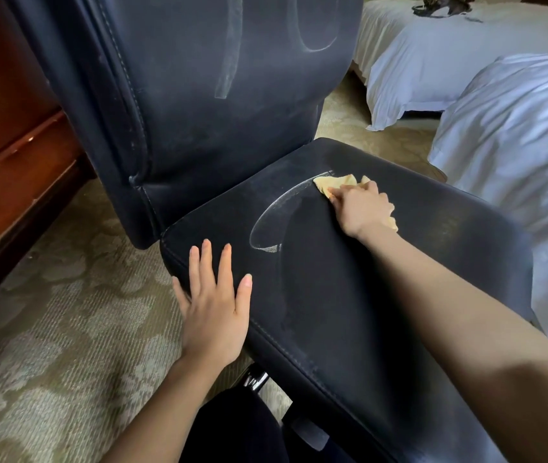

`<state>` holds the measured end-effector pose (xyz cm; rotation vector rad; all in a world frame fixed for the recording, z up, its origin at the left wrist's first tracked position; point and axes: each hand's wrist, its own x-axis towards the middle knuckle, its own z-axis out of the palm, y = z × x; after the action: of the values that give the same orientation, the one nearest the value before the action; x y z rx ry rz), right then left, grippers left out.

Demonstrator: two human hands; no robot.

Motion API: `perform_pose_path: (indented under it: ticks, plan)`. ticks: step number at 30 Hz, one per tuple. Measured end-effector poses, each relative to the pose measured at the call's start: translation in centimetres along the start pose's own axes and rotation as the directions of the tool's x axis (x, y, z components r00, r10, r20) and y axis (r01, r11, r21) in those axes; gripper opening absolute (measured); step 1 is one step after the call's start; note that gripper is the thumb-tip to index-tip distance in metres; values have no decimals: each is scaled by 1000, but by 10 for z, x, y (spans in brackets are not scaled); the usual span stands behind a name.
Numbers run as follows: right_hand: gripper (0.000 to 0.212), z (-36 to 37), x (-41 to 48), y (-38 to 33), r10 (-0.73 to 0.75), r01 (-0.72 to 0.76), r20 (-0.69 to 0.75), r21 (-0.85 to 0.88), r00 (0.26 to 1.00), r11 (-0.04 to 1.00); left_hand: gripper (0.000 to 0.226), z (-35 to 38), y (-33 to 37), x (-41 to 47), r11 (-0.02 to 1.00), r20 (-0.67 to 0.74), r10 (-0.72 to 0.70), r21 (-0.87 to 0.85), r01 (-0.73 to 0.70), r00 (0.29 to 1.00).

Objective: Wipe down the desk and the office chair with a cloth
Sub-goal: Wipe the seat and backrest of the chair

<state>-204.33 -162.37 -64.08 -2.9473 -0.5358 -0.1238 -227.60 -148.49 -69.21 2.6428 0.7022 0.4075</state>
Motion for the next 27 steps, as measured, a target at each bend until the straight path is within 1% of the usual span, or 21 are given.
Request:
perform_pose_path:
  ticks: [2,4,6,10,15,17,20,23,27]
  plan:
    - [37,-1,-10,-3,-171,171,0,-58,985,984,78,0,0,0,1000,-2,0,-2,0,1000]
    - [38,0,-25,-3,-292,292,13,-58,956,955,77,0,-1,1,1000,-3,0,-9,0,1000]
    - [38,1,-47,-7,-392,392,11,-23,920,920,77,0,-2,3,1000,4,-1,-7,1,1000]
    - [31,-1,-102,-11,-576,578,-50,93,816,810,74,0,-1,3,1000,26,2,9,-2,1000]
    - [29,-11,-151,-10,-675,672,-43,156,737,724,67,-1,-4,1,1000,39,-16,1,16,999]
    - [29,-17,-170,-4,-710,709,-70,183,700,681,67,-3,-3,0,1000,48,-20,-1,20,999]
    - [27,-24,-193,8,-763,768,-105,166,638,619,65,-5,-1,1,1000,61,-19,4,19,998]
    - [27,-27,-213,19,-831,832,-89,150,549,534,62,-6,1,0,1000,87,-15,6,15,996]
    - [27,-30,-217,30,-916,913,-50,110,399,392,61,-7,1,-3,1000,112,-24,14,22,993]
